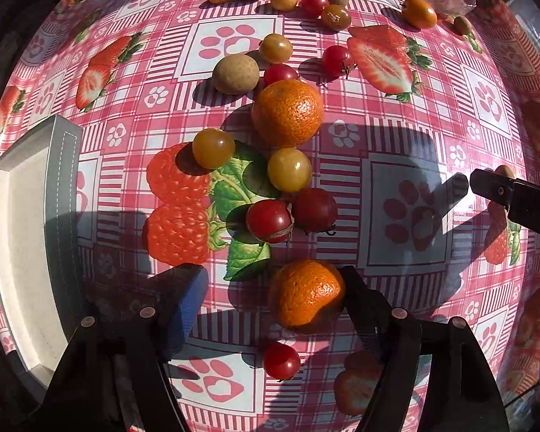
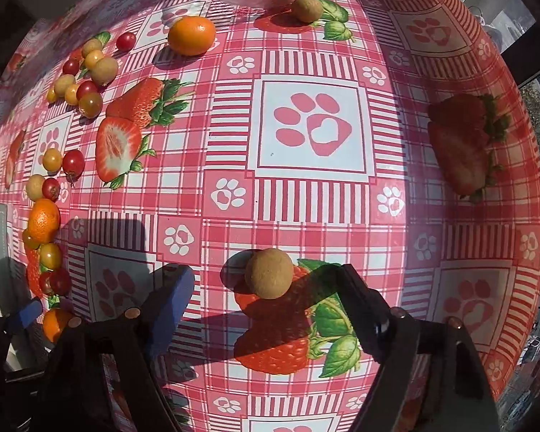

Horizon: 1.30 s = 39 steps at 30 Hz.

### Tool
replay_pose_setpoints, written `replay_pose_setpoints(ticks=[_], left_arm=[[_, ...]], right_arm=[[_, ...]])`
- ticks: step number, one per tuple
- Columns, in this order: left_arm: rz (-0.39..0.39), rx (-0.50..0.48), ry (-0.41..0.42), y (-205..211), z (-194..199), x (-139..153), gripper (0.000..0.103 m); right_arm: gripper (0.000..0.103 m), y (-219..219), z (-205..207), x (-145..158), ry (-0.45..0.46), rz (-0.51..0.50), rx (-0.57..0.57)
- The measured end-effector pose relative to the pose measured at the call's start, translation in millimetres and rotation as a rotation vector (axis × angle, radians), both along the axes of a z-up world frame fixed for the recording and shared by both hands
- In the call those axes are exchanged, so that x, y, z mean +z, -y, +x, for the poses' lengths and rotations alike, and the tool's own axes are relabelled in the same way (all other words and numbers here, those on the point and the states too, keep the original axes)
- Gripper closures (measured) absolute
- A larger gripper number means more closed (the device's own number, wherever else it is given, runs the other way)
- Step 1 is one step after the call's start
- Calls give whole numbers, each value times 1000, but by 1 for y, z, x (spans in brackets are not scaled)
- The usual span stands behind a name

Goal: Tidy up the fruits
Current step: 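Reach both grippers toward the orange and kiwi near the tomato cluster, then grasp the kiwi with the right gripper while the left gripper grasps an orange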

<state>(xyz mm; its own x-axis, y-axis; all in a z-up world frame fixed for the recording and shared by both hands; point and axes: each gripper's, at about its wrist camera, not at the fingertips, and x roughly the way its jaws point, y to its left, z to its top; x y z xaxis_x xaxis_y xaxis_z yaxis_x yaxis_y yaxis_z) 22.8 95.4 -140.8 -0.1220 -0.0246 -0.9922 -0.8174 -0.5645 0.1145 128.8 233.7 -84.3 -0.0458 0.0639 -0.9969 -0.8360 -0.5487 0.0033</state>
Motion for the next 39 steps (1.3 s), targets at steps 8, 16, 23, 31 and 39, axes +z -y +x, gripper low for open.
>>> replay_pose_setpoints(ticks=[8, 16, 23, 31, 39], left_arm=[[14, -71, 1, -21, 10, 5, 62], [57, -77, 59, -9, -4, 35, 62], [87, -89, 73, 10, -26, 65, 62], [126, -53, 74, 52, -62, 85, 62], [179, 11, 33, 127, -68, 96, 62]], right_arm=[[76, 3, -11, 10, -94, 8, -17], [76, 37, 6, 18, -177, -54, -86], [76, 81, 45, 46, -214, -56, -76], [76, 126, 6, 54, -229, -81, -19], [76, 178, -52, 65, -236, -125, 100]])
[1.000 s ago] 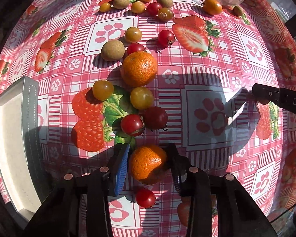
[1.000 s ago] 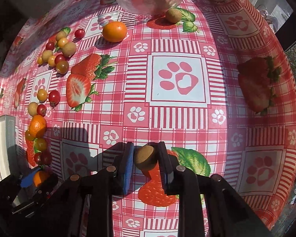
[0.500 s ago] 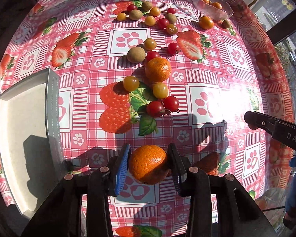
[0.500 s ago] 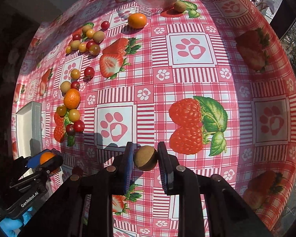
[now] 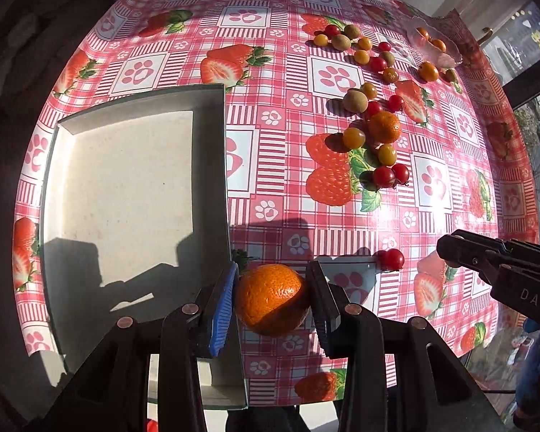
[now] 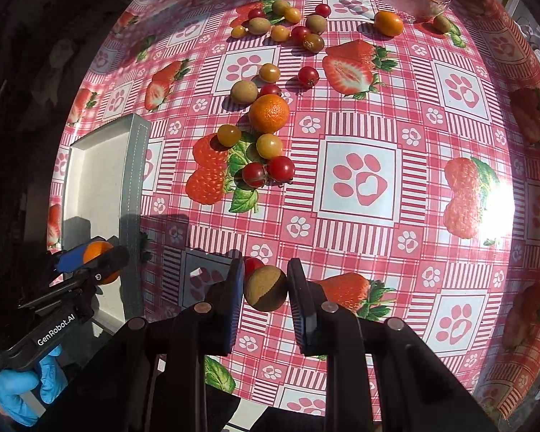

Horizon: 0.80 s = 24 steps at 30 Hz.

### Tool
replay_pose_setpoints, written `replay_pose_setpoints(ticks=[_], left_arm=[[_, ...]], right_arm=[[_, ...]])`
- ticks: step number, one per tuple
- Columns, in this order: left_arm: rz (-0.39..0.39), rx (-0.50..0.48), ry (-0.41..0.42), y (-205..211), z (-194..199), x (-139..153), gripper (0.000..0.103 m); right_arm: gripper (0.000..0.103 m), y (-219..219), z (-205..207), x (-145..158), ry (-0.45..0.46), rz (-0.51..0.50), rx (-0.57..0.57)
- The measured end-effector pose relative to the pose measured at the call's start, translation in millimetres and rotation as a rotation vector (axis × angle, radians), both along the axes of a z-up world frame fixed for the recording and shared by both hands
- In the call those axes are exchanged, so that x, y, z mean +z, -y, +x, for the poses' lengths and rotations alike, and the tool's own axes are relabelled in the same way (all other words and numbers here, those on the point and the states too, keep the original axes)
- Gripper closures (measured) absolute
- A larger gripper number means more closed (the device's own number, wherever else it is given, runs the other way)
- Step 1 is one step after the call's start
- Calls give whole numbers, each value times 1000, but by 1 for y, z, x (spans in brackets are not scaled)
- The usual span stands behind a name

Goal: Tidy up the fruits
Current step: 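Grasp the kiwi with the right gripper while the left gripper grasps an orange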

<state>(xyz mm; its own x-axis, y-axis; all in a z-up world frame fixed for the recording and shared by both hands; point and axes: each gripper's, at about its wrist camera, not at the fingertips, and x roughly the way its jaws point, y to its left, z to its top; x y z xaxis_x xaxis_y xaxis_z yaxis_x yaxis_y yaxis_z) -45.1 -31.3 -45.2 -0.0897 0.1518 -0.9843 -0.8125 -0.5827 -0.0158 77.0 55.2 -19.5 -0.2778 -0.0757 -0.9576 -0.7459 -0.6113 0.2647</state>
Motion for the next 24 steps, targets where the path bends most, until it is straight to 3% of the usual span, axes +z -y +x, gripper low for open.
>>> replay_pose_setpoints(ticks=[15, 24], left_arm=[[-51, 167, -47, 95, -89, -13, 62], [-98, 160, -35, 123, -109, -38, 62]], right_arm=[[76, 80, -134, 1, -21, -8, 271], [76, 111, -185, -29, 53, -38, 358]])
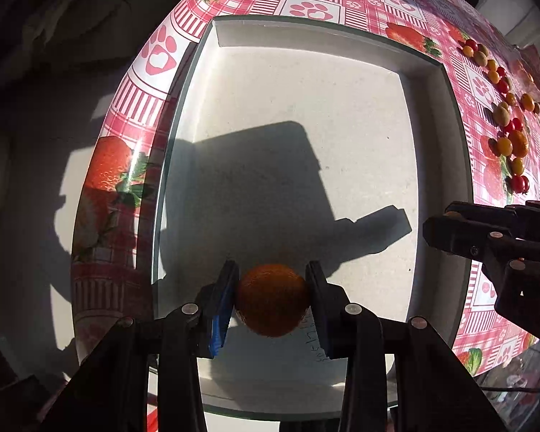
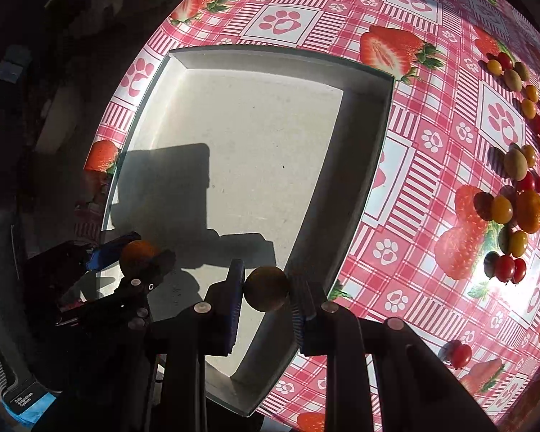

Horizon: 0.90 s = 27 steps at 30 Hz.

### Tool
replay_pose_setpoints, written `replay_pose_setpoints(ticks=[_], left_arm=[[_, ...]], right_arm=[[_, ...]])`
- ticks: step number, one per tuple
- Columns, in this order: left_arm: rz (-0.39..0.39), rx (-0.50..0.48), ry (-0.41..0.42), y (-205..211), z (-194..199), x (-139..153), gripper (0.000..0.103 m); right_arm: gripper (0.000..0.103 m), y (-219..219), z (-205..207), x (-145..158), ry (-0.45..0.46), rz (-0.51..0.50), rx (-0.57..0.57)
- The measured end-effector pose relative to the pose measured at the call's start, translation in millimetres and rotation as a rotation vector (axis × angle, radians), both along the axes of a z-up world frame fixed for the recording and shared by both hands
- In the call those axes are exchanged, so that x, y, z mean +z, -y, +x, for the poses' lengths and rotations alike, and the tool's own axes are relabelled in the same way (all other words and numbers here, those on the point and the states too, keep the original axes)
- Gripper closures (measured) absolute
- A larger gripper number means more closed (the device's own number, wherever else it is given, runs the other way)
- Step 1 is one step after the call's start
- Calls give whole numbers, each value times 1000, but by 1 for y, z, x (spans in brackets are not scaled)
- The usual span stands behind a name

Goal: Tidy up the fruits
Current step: 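Grasp the kiwi with the right gripper while the left gripper grasps an orange, then carry both fruits over the white tray and open both grippers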

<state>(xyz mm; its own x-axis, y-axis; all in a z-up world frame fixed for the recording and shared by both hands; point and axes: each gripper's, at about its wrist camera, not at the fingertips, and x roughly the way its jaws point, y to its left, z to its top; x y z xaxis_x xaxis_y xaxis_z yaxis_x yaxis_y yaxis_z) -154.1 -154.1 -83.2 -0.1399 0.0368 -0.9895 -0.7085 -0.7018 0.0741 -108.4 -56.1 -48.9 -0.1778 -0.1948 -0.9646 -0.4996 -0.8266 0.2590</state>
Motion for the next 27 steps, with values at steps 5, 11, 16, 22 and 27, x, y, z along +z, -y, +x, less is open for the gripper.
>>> replay_pose_setpoints(ticks=[5, 11, 16, 22, 27], left_arm=[[-18, -3, -3, 8, 1, -7, 62], [-15, -1, -26, 14, 3, -5, 21], [-48, -15, -22, 13, 3, -6, 20], [-42, -9, -4, 10, 4, 5, 20], [-32, -61, -28, -10, 12, 21, 20]], right_arm=[[76, 7, -9, -16, 52, 7, 26], [73, 13, -21, -30, 88, 15, 44], [22, 14, -30, -30, 54, -27, 51], [18, 0, -32, -3, -17, -13, -13], [17, -28, -9, 18, -64, 20, -115]])
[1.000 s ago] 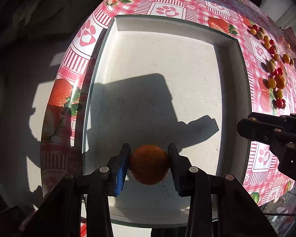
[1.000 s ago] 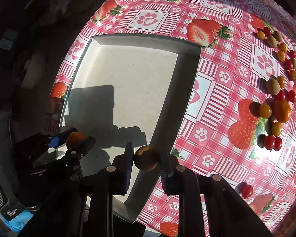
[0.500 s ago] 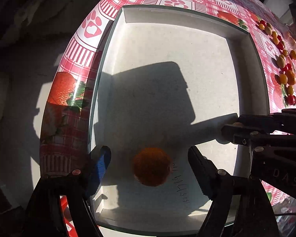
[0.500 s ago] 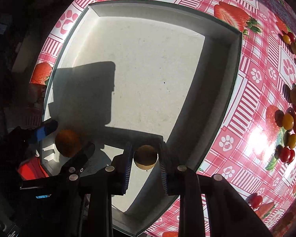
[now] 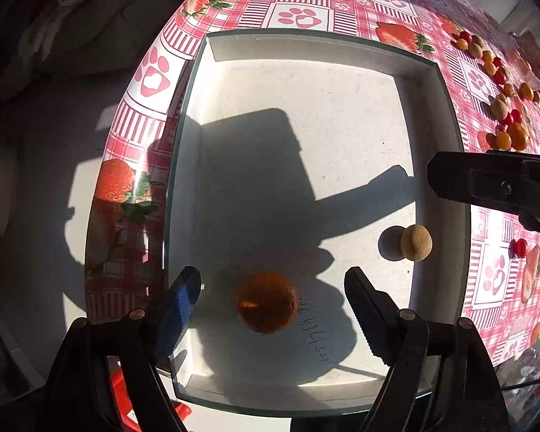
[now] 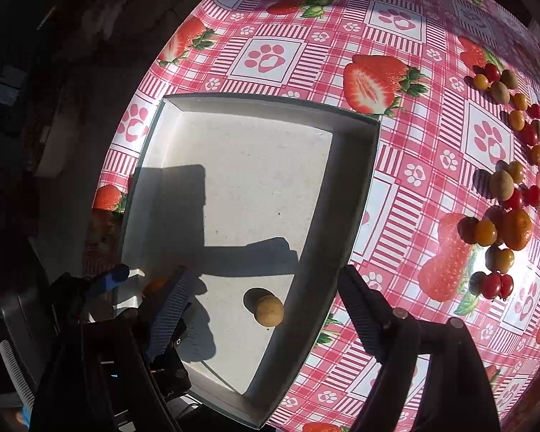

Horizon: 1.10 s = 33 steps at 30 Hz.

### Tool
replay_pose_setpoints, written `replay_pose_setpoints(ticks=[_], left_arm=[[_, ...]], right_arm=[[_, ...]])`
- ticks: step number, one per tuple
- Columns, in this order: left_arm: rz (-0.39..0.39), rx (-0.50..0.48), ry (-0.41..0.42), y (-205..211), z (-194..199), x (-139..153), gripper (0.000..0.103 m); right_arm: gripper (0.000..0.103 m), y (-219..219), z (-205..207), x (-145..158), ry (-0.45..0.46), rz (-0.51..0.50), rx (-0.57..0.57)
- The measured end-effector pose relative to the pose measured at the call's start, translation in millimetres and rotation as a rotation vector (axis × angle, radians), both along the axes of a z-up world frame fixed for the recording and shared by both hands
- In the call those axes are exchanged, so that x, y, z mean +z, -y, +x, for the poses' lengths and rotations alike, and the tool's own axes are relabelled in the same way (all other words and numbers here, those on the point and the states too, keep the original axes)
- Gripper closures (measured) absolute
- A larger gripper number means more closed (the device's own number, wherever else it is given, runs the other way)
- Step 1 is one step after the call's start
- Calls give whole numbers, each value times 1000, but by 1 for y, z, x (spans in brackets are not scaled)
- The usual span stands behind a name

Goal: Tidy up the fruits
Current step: 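Carry both fruits over the white tray and open both grippers, then grasp a red cherry tomato with the right gripper while the left grasps a yellow tomato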

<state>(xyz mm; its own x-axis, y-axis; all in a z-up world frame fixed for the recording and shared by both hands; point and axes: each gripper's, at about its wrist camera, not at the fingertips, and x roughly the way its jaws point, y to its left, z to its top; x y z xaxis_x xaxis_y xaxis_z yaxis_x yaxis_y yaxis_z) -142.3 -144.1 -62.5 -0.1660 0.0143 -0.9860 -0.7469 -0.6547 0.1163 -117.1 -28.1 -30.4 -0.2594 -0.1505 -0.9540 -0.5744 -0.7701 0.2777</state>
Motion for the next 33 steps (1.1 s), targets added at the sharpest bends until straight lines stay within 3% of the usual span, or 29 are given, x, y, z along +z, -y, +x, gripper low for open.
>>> replay_pose_setpoints(ticks=[4, 10, 11, 15, 19, 28, 33], left_arm=[[29, -48, -17, -32, 12, 21, 20], [92, -148, -27, -64, 51, 58, 20], [112, -162, -8, -72, 46, 35, 20], [141, -220, 25, -115, 52, 37, 20], [156, -256, 53, -161, 69, 17, 20], [125, -260, 100, -218, 80, -20, 20], [120, -270, 84, -241, 80, -36, 20]], right_arm=[[17, -26, 27, 9, 1, 40, -101], [17, -64, 124, 4, 59, 60, -303], [17, -69, 141, 0, 80, 57, -327], [17, -79, 199, -14, 145, 42, -391], [17, -81, 231, -22, 167, 21, -424], [17, -75, 251, -30, 158, 8, -399], [17, -74, 248, -34, 149, 15, -369]])
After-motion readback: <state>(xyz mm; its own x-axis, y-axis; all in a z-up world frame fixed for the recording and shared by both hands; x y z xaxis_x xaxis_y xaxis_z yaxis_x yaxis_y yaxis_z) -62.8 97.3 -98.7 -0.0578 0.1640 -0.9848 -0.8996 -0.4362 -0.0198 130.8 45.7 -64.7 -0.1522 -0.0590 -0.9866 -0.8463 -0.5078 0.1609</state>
